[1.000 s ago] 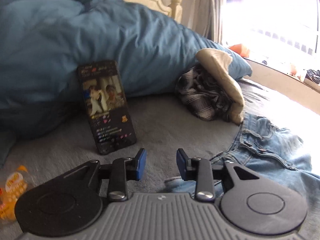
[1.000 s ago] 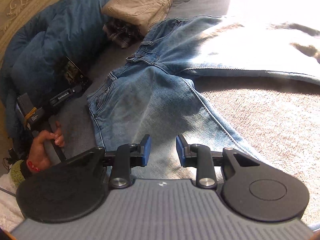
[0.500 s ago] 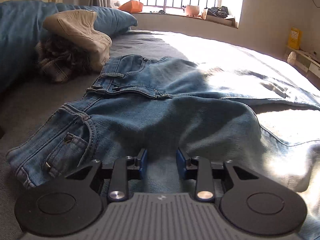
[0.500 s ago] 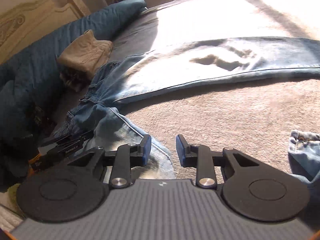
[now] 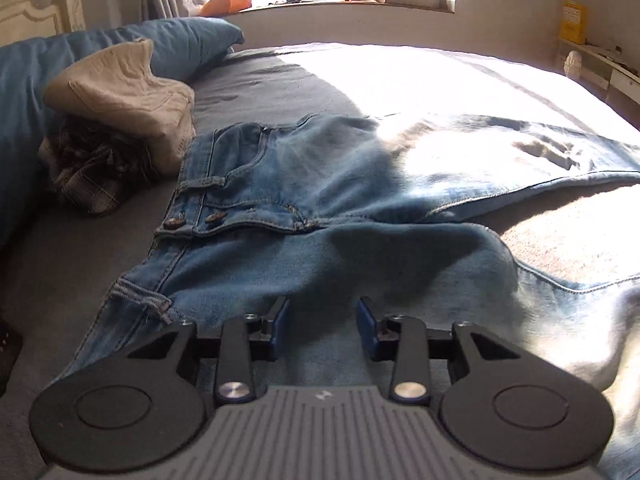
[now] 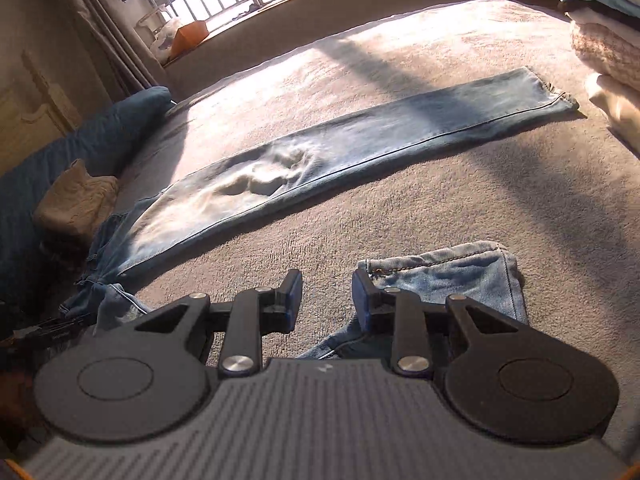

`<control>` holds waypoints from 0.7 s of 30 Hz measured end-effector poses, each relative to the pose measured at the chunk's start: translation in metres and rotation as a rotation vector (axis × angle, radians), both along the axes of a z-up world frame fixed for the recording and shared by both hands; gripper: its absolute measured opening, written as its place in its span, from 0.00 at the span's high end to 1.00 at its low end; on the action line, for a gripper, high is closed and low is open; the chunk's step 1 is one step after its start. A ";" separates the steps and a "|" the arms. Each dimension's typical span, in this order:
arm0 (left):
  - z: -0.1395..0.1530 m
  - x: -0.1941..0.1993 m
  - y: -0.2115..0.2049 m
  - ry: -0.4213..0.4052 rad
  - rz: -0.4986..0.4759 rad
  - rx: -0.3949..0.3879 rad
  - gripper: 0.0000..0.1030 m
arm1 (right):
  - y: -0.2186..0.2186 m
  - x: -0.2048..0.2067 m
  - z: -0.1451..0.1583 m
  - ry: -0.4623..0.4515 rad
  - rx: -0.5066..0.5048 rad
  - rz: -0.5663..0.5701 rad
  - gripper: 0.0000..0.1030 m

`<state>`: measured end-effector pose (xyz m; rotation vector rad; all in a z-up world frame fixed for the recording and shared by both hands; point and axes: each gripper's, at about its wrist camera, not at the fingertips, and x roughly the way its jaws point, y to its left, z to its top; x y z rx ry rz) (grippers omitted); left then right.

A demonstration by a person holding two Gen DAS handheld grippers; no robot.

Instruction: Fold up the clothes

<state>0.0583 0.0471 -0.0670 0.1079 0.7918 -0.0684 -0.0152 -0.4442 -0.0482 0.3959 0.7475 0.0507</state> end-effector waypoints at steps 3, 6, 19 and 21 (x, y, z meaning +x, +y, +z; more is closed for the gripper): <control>0.011 -0.007 -0.016 -0.020 -0.051 -0.011 0.58 | -0.020 -0.006 0.011 -0.043 -0.043 -0.063 0.69; 0.006 -0.015 -0.036 0.000 -0.078 -0.055 0.58 | -0.037 -0.009 0.018 -0.067 -0.056 -0.112 0.59; -0.029 -0.036 -0.060 0.048 -0.059 -0.073 0.54 | -0.086 0.026 -0.082 0.237 0.051 -0.201 0.63; -0.030 -0.035 -0.060 0.045 -0.050 -0.072 0.54 | -0.078 0.026 -0.084 0.233 0.060 -0.176 0.78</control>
